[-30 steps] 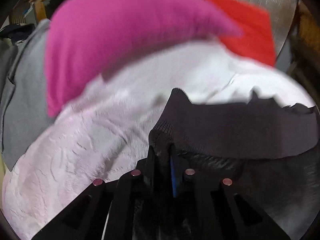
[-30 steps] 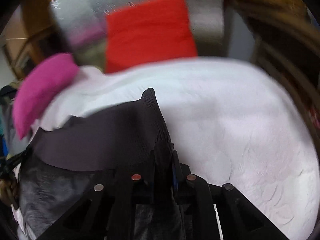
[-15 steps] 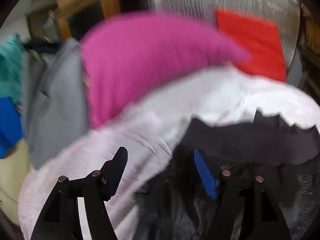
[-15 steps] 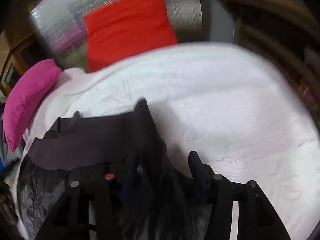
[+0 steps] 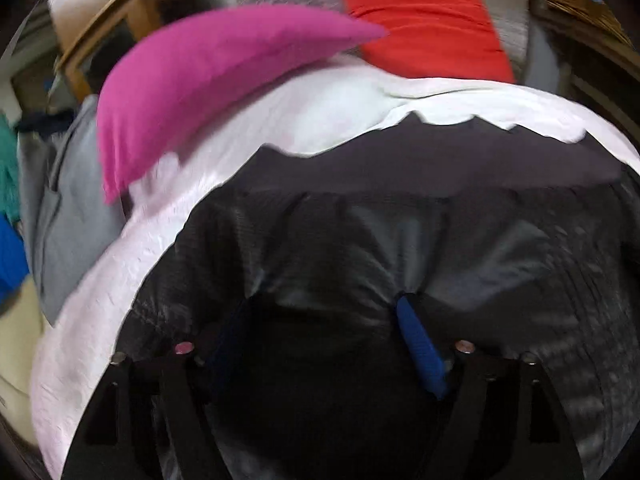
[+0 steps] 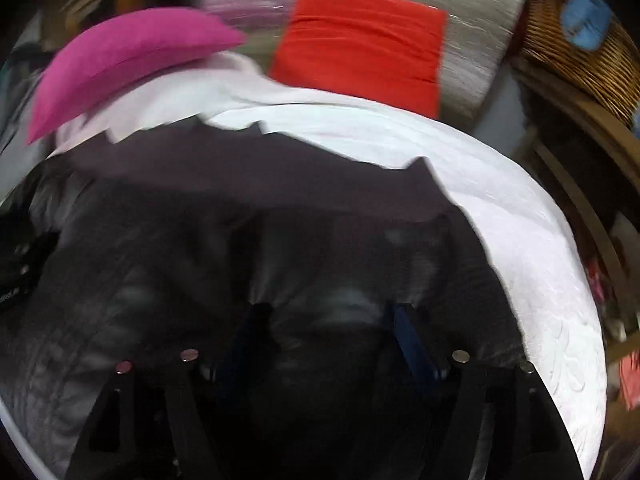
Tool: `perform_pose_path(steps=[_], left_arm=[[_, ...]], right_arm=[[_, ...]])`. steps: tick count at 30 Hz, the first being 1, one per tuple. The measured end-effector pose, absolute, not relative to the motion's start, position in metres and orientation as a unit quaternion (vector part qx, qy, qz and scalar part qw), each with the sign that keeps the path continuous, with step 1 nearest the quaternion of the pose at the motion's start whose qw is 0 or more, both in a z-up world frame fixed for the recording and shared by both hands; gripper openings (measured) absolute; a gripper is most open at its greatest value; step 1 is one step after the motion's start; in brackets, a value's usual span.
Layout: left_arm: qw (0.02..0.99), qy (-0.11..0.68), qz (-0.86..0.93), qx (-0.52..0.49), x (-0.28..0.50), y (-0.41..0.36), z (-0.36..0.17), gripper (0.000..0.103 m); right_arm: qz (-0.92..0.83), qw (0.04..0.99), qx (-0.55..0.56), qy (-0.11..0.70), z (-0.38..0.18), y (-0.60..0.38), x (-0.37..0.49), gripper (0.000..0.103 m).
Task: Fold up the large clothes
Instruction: 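Press the folded black jacket flat with both open tools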
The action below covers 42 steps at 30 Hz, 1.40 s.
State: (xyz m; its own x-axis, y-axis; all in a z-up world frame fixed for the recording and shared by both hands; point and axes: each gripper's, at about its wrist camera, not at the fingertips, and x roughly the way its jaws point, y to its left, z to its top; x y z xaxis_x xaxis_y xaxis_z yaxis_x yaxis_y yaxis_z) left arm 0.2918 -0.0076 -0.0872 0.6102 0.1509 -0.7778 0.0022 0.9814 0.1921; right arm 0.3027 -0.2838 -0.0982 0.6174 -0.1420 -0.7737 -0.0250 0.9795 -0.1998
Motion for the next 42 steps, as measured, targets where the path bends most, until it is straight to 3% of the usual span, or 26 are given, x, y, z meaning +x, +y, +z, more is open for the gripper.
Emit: perform_pose_path(steps=[4, 7, 15, 18, 21, 25, 31, 37, 42], left_arm=[[0.888, 0.449, 0.049, 0.087, 0.304, -0.005, -0.093, 0.085], [0.888, 0.455, 0.049, 0.057, 0.303, 0.001, -0.082, 0.084], [0.921, 0.386, 0.026, 0.039, 0.242, 0.001, -0.043, 0.084], [0.912, 0.402, 0.036, 0.076, 0.244, -0.013, -0.062, 0.084], [0.894, 0.442, 0.033, 0.072, 0.263, -0.01, -0.09, 0.087], [0.892, 0.448, 0.036, 0.05, 0.253, 0.002, -0.07, 0.087], [0.92, 0.385, 0.059, 0.05, 0.194, 0.03, -0.048, 0.087], [0.887, 0.452, 0.069, 0.059, 0.2, 0.036, -0.085, 0.087], [0.897, 0.435, 0.072, 0.039, 0.187, 0.036, -0.061, 0.087]], right_arm=[[-0.05, 0.888, -0.057, 0.454, -0.106, -0.299, 0.321, 0.087], [-0.045, 0.889, -0.041, 0.454, -0.097, -0.306, 0.316, 0.087], [-0.009, 0.92, -0.034, 0.391, -0.052, -0.3, 0.243, 0.089], [-0.012, 0.905, -0.078, 0.417, -0.083, -0.292, 0.238, 0.089], [-0.034, 0.892, -0.069, 0.446, -0.096, -0.297, 0.25, 0.098], [-0.057, 0.893, -0.049, 0.444, -0.073, -0.298, 0.242, 0.095], [-0.007, 0.922, -0.042, 0.384, -0.046, -0.258, 0.169, 0.095], [0.0, 0.901, -0.073, 0.427, -0.093, -0.23, 0.177, 0.096], [-0.016, 0.906, -0.027, 0.422, -0.069, -0.254, 0.16, 0.096]])
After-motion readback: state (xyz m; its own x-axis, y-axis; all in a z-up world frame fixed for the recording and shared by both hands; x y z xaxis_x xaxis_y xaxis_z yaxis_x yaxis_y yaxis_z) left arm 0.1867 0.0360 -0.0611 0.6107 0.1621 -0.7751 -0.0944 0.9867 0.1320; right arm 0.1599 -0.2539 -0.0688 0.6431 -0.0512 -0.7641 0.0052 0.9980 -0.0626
